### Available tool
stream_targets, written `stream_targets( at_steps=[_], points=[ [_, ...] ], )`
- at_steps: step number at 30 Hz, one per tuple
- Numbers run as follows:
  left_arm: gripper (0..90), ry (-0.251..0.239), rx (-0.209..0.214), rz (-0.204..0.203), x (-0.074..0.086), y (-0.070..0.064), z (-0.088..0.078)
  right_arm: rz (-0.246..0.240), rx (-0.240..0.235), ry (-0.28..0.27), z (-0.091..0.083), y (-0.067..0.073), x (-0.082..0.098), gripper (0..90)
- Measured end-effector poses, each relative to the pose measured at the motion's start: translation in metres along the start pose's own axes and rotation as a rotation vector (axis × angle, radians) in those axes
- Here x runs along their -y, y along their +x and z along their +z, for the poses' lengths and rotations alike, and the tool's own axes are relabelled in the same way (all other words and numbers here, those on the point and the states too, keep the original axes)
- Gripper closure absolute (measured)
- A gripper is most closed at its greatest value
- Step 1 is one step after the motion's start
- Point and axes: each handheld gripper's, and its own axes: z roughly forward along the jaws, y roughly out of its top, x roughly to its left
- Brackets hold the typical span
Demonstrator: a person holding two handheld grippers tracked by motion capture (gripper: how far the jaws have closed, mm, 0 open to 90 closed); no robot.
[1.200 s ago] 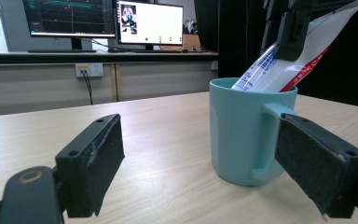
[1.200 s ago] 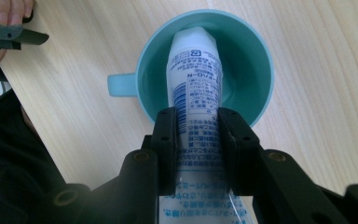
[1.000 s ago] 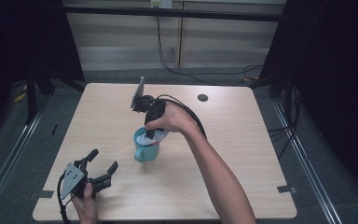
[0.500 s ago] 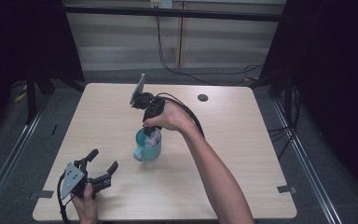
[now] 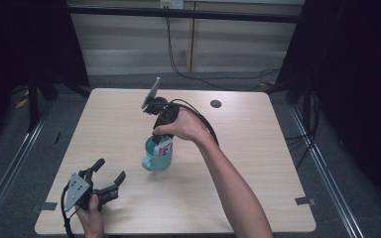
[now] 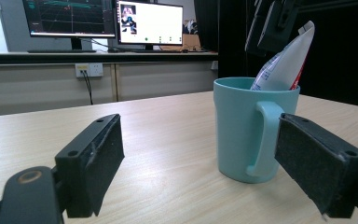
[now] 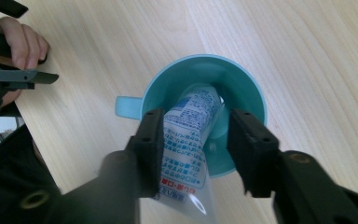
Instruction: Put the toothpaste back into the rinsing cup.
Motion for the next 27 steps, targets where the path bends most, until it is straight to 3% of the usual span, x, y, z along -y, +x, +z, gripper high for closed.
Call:
stream_targets(
  at_steps=[4,8,11,18,27],
  points=[
    [15.5,0.002,0.000,0.003,0.000,0.000,0.000,0.008,-0.004,-0.034,-0.003,-0.001,0.004,47.0],
    [15.5,0.002,0.000,0.003,0.000,0.000,0.000,0.025,-0.002,-0.136,-0.011,0.000,0.015,34.2],
    [15.5,0.002,0.000,0.004,0.000,0.000,0.000,0.032,0.012,-0.156,-0.013,0.000,0.018,29.3],
    [15.5,0.003,-0.001,0.005,0.000,0.000,0.000,0.062,-0.001,-0.260,-0.020,-0.003,0.039,25.9],
    [15.5,-0.001,-0.001,-0.001,0.000,-0.001,0.000,0.071,0.021,-0.367,-0.032,0.000,0.060,24.3]
  ],
)
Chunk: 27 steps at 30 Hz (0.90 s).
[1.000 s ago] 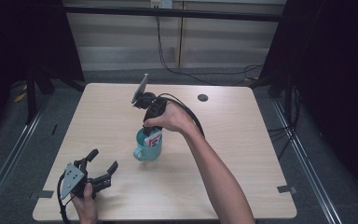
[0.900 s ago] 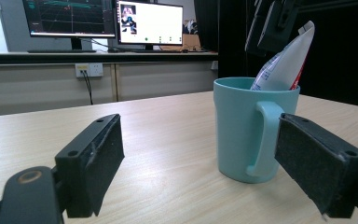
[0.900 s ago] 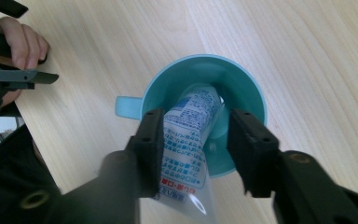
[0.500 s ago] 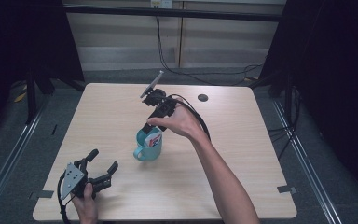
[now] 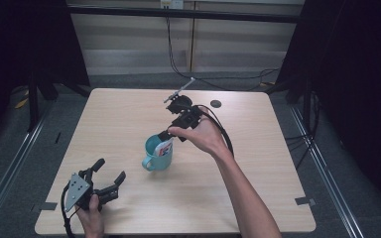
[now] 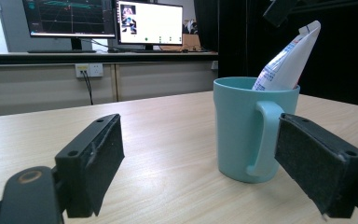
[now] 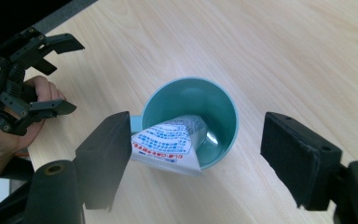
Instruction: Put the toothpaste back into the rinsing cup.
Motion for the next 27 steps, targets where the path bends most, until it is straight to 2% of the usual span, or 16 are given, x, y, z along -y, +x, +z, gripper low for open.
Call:
stream_targets(
  at_steps=[6,7,12,15,27],
  points=[
    [15.5,0.006,0.002,0.003,0.000,0.000,0.000,0.017,0.014,-0.063,-0.011,-0.001,0.012,24.0],
    [15.5,0.005,0.002,0.003,0.000,0.000,0.000,0.028,0.020,-0.093,-0.015,-0.003,0.018,23.8],
    [15.5,0.006,0.003,0.003,0.000,0.000,0.000,0.030,0.051,-0.135,-0.022,-0.007,0.028,23.3],
    [15.5,0.007,0.002,0.005,0.000,0.000,0.000,0.040,0.067,-0.184,-0.028,-0.008,0.035,23.5],
    [15.5,0.006,0.002,0.004,0.000,0.000,0.000,0.080,0.102,-0.264,-0.036,-0.016,0.060,23.7]
  ],
)
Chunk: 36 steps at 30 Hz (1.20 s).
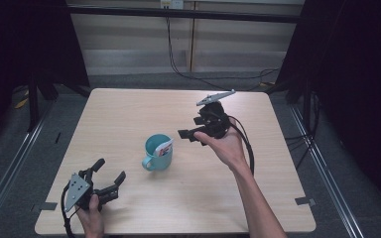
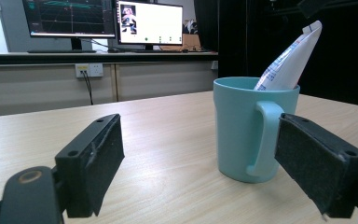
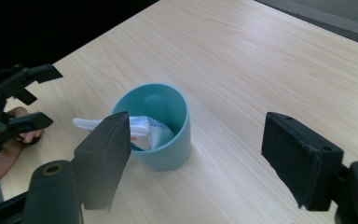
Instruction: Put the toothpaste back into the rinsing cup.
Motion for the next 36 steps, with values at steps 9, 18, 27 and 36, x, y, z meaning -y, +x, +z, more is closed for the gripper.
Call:
stream_targets(
  at_steps=[9,18,27,36],
  points=[
    [15.5,0.000,0.000,0.000,0.000,0.000,0.000,0.007,0.027,-0.073,-0.012,-0.001,0.018,24.3],
    [15.5,0.000,0.000,0.000,0.000,0.000,0.000,0.020,0.057,-0.106,-0.019,-0.005,0.042,24.6],
    [15.5,0.001,0.000,0.001,0.000,0.000,0.000,0.035,0.087,-0.137,-0.029,-0.009,0.064,24.6],
    [15.5,0.000,0.000,-0.001,0.000,0.000,0.000,0.057,0.109,-0.177,-0.036,-0.011,0.089,24.3]
  ],
)
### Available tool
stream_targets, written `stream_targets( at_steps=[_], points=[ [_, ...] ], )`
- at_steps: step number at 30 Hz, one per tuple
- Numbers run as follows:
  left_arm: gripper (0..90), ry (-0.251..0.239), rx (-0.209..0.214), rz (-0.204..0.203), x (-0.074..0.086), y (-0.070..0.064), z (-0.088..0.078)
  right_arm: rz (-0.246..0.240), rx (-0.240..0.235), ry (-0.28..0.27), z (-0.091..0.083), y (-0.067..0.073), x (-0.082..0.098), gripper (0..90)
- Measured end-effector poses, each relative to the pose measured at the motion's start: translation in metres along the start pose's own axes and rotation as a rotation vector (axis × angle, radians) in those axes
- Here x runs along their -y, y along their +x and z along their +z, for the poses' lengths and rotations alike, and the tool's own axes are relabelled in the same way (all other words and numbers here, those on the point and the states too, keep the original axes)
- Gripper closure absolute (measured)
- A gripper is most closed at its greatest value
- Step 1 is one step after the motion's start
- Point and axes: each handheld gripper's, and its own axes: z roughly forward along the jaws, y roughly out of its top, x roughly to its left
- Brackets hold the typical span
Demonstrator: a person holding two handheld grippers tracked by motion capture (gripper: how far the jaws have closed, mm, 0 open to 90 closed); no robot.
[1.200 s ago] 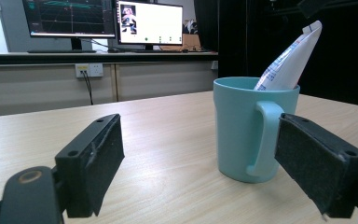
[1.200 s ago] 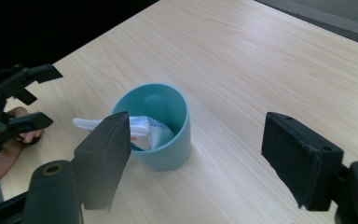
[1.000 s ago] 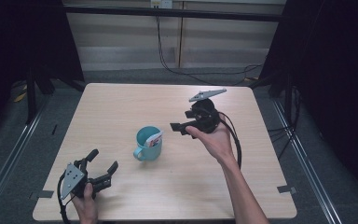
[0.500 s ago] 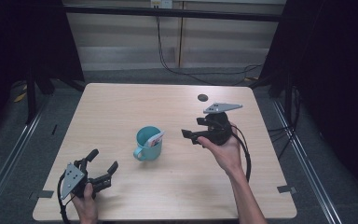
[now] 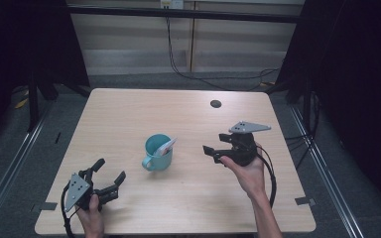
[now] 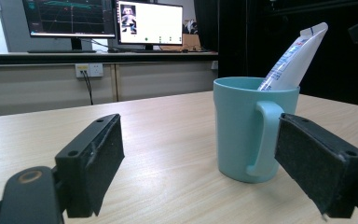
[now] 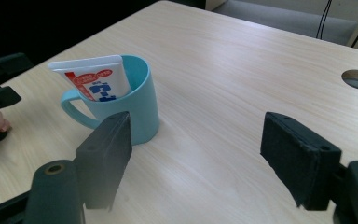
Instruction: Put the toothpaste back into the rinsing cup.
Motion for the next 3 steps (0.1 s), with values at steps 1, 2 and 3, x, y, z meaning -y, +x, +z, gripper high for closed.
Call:
stream_targets(
  at_steps=[1,2,3],
  points=[
    [15.5,0.000,0.000,0.000,0.0000,0.0000,0.0000,0.001,0.004,-0.002,-0.0001,0.0001,0.0023,24.0],
    [15.5,0.000,0.000,0.001,0.0000,0.0000,0.0000,0.000,0.010,-0.004,-0.0006,-0.0002,0.0056,23.9],
    [15.5,0.001,0.000,0.002,0.0001,-0.0001,0.0000,0.005,0.018,-0.010,-0.0009,-0.0007,0.0093,23.9]
  ],
)
